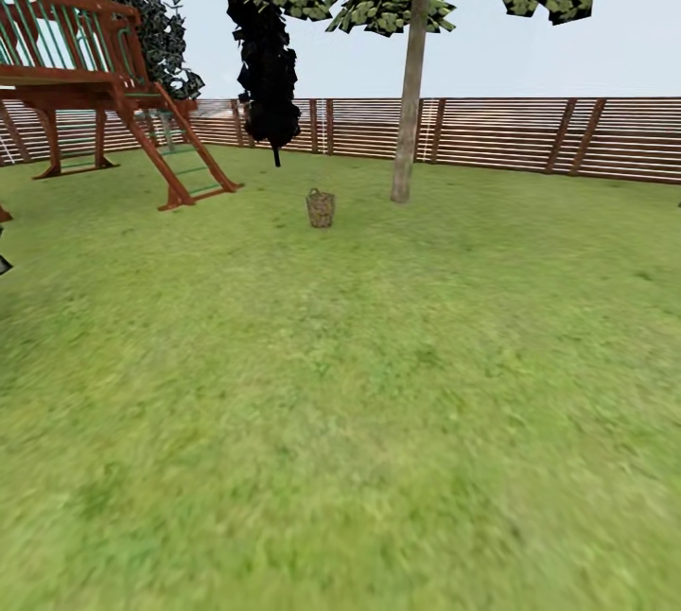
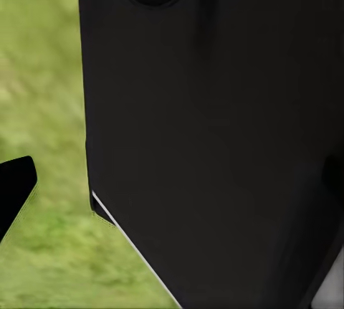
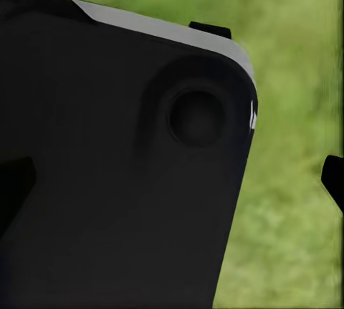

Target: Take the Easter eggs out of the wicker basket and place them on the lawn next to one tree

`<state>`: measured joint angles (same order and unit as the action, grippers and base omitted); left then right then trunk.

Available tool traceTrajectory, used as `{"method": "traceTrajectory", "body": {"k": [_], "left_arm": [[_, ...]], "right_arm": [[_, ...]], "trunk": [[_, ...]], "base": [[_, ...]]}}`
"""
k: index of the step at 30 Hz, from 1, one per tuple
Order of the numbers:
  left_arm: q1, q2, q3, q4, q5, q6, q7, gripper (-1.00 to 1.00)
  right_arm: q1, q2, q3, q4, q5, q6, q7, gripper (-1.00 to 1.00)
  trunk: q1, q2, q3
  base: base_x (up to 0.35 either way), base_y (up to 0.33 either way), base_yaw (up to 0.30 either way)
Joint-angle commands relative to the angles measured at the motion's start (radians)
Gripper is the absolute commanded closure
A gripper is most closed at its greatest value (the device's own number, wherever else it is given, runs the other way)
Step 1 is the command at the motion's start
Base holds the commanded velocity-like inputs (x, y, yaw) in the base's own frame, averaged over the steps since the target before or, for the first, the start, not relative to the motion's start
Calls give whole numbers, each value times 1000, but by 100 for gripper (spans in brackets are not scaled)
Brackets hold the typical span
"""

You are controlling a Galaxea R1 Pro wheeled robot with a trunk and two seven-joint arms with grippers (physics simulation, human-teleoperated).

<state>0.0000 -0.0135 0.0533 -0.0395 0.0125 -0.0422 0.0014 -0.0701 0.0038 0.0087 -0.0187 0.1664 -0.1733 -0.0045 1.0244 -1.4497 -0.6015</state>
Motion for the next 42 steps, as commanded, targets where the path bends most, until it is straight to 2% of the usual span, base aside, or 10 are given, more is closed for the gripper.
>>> {"method": "traceTrajectory", "body": {"k": [1,42], "left_arm": [[0,0,5,0,1,-2,0,-100],[0,0,5,0,1,-1,0,-100]], "right_arm": [[0,0,0,1,5,-3,-1,-100],[0,2,-1,-3,1,-3,-2,-100]], "trunk": [[1,0,-1],[1,0,-1]], "base": [[337,0,0],[337,0,0]]}}
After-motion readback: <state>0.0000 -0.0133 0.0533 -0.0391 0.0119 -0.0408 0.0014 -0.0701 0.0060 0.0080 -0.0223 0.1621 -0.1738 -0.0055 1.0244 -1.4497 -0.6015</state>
